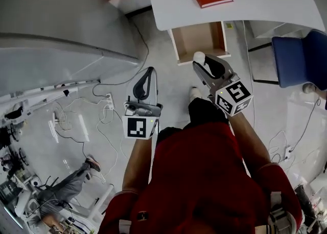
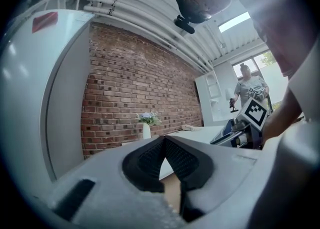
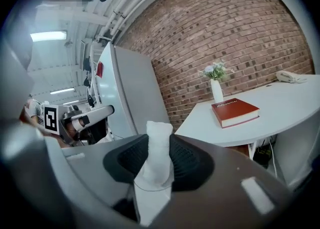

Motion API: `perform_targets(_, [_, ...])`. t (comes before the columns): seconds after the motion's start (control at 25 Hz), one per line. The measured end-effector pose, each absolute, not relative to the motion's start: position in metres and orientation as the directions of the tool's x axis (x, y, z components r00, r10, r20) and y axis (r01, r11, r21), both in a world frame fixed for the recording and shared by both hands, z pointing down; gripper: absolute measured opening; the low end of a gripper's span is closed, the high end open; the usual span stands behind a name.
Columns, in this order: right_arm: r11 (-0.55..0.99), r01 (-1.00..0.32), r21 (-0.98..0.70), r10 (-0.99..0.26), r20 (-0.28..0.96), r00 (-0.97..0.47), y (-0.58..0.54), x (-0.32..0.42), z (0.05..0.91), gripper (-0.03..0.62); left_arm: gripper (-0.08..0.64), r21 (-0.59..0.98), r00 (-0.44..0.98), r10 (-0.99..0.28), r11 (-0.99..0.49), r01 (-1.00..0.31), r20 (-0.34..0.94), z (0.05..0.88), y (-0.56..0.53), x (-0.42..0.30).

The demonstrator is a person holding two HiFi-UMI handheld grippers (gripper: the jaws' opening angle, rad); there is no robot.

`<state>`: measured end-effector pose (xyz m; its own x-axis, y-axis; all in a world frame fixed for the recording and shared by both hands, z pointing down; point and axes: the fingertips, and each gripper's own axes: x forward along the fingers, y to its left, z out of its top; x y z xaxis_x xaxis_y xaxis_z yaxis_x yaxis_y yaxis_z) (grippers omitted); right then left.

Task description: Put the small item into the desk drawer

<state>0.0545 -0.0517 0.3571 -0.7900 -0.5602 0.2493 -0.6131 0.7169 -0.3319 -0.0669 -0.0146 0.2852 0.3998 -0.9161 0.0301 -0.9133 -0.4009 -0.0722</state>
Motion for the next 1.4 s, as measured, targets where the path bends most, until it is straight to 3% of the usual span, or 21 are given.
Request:
perform_targets(0.4, [0.717, -0.612, -0.333, -0.503, 0.362, -0.785, -0.121, 0.041, 0.422, 0.143, 0.006, -0.033, 0.367, -0.925, -0.372, -0.928, 0.096, 0.327, -0.080, -0.056])
perform_targets(0.88, [0.682, -0.666, -0.304, -0.513, 0.450, -0.731, -0.138, 0.042, 0.461, 0.143, 0.006, -0.025, 0.428, -0.896, -0.433, -0.901, 0.118, 0.345, -0.094, -0.061])
perform_targets(1.4, [0.663, -0.691, -0.286, -0.466, 0.564, -0.681, -0.188, 0.025, 0.564, 0.143, 0.006, -0.028, 0.456, -0.869, -0.469, -0.883, 0.192, 0.423, -0.136, -0.067])
